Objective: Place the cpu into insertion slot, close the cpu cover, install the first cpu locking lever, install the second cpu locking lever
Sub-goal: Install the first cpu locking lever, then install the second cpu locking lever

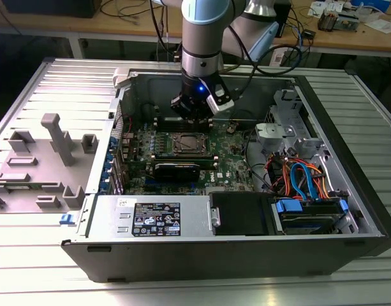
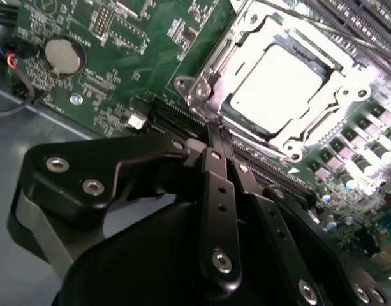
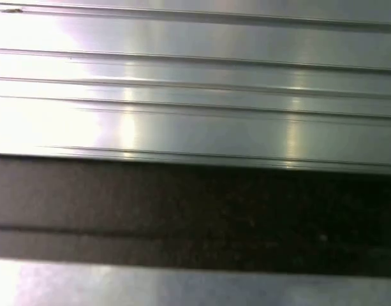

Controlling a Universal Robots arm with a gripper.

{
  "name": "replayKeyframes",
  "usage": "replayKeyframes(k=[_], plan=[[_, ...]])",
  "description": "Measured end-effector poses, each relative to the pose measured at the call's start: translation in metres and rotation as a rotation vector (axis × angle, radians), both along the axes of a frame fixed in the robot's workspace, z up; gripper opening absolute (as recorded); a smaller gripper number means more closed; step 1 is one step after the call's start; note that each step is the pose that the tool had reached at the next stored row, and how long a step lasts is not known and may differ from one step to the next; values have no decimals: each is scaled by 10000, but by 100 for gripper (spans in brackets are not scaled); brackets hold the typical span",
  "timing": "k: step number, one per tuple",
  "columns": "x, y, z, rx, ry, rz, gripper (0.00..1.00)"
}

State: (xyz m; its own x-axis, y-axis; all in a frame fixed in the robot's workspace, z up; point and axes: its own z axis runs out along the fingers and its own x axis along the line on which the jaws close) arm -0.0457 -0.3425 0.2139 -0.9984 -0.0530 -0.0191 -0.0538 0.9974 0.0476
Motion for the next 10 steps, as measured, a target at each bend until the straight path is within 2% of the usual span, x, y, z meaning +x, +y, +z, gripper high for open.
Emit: replayKeyframes(k=[1,10], plan=[[0,-27,0,-1,0,0,11],[0,-55,0,-1,0,0,11]])
